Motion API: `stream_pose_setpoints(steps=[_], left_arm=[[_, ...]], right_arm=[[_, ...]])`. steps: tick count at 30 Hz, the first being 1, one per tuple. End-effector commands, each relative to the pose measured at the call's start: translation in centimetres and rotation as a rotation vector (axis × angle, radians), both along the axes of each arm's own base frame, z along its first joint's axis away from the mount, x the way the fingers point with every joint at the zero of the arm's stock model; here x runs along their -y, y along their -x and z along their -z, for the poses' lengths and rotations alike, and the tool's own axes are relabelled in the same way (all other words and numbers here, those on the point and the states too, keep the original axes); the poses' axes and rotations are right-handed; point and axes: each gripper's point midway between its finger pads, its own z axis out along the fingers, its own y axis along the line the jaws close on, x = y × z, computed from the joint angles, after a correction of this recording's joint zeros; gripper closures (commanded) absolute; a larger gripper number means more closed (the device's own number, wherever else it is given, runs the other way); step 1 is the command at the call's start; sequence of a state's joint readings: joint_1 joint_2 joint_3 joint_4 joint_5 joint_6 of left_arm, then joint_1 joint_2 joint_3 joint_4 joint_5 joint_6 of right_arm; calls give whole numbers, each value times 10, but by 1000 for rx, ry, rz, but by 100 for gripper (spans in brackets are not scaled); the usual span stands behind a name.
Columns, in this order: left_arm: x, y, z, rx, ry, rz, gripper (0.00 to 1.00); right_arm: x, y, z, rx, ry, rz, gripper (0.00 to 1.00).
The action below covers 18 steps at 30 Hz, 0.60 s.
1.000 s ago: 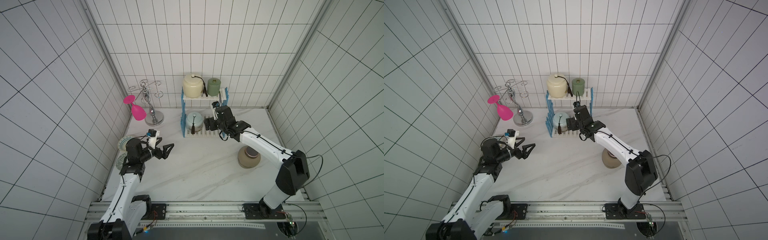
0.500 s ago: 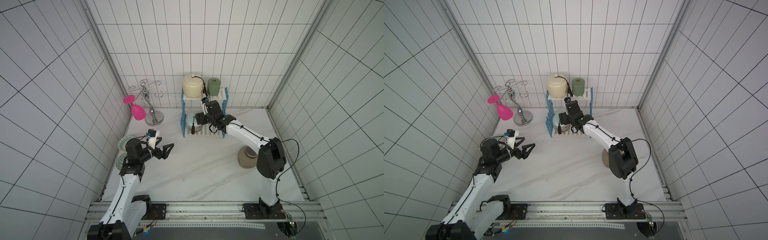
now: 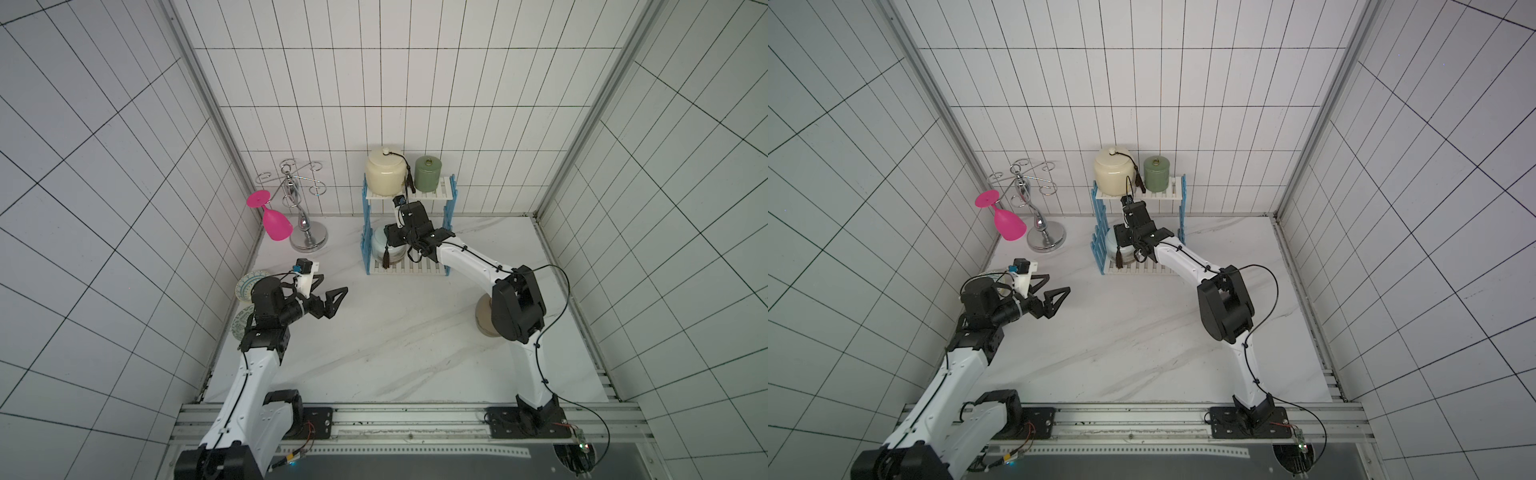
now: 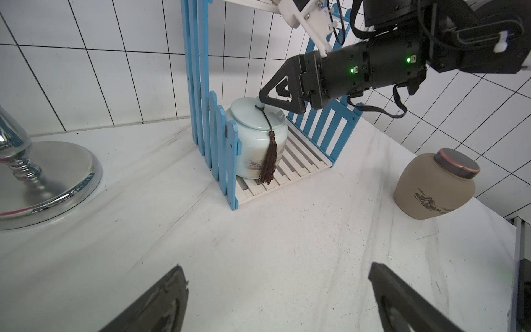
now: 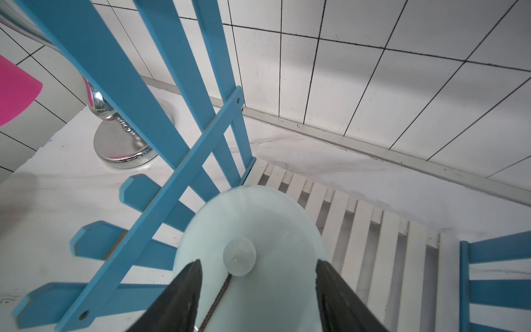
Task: Remove the tea canisters from the shelf
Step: Pick up the tea canister from the shelf.
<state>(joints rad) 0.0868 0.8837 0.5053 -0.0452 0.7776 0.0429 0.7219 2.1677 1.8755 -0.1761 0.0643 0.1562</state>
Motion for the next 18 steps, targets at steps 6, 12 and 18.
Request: stream_pose_setpoints(steps=[6, 12, 18], left_arm=[[-1, 1, 0, 10, -9, -3, 1], [-1, 1, 1, 8, -10, -4, 1], [0, 1, 1, 8, -10, -2, 1]], right_arm=[[-10, -16, -2, 25, -28, -4, 43], [-14, -19, 10, 20, -18, -10, 46], [-17, -20, 18, 14, -17, -21, 51]])
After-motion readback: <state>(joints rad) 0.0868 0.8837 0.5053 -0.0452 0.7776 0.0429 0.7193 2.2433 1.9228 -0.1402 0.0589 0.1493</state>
